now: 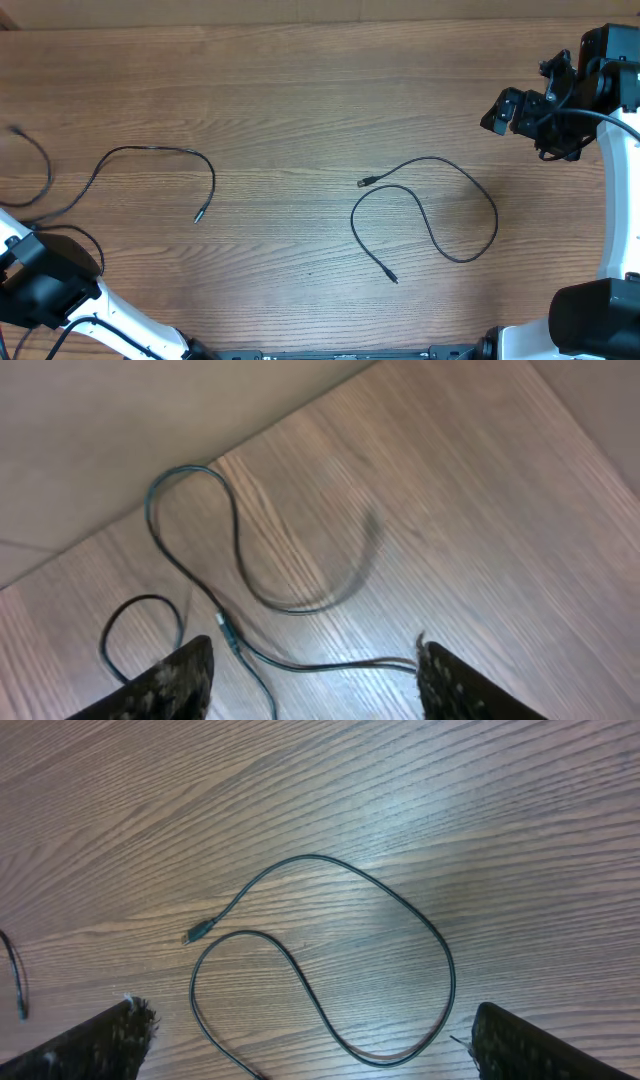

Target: Untangle cables

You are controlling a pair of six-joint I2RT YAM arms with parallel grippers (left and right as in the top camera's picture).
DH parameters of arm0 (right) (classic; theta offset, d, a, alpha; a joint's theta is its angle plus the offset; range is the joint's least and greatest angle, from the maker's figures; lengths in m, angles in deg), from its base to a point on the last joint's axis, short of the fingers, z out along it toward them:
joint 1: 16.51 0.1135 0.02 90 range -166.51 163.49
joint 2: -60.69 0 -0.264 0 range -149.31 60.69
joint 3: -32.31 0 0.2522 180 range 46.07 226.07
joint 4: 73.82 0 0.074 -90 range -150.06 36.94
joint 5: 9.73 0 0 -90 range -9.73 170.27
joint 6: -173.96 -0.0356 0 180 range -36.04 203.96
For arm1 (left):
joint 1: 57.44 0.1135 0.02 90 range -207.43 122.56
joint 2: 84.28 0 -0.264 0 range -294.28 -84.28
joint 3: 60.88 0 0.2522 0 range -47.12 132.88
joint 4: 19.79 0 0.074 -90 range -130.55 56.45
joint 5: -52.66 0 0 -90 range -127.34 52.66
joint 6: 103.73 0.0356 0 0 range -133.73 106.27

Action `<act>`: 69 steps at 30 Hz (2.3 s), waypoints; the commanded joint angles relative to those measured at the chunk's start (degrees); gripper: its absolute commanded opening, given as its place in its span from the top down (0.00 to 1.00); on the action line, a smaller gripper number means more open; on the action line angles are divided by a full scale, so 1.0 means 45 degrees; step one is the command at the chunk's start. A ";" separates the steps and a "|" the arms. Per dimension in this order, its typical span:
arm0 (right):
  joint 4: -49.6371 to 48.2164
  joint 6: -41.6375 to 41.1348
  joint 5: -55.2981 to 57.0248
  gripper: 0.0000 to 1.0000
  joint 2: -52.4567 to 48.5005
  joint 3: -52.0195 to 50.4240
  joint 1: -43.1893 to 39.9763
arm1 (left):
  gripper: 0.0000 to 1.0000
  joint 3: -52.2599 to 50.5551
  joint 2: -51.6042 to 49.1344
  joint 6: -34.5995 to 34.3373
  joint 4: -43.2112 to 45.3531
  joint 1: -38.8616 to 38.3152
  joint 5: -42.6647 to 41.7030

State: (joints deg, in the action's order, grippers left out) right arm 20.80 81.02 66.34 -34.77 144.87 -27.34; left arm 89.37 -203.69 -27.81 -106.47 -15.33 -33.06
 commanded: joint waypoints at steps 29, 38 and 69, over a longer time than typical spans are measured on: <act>-0.0223 -0.2681 0.1972 0.00 -0.0010 -0.0053 -0.2803 | 0.08 0.0107 -0.2205 1.1487 -0.3458 -1.3697 -0.6343; -0.0345 -0.2030 0.1413 0.00 -0.0010 -0.0053 -0.4541 | 0.11 0.0107 -0.4206 1.3867 -0.3371 -1.7291 -0.6717; -0.1190 -0.1273 -0.0311 0.00 -0.0010 -0.0053 -0.7480 | 0.10 -0.3055 -0.5285 1.1069 0.3050 -2.2896 -0.3599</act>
State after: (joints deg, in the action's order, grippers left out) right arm 15.80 75.01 65.99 -34.77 144.87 -60.74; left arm 79.73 -226.10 26.22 -94.78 -117.51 -51.95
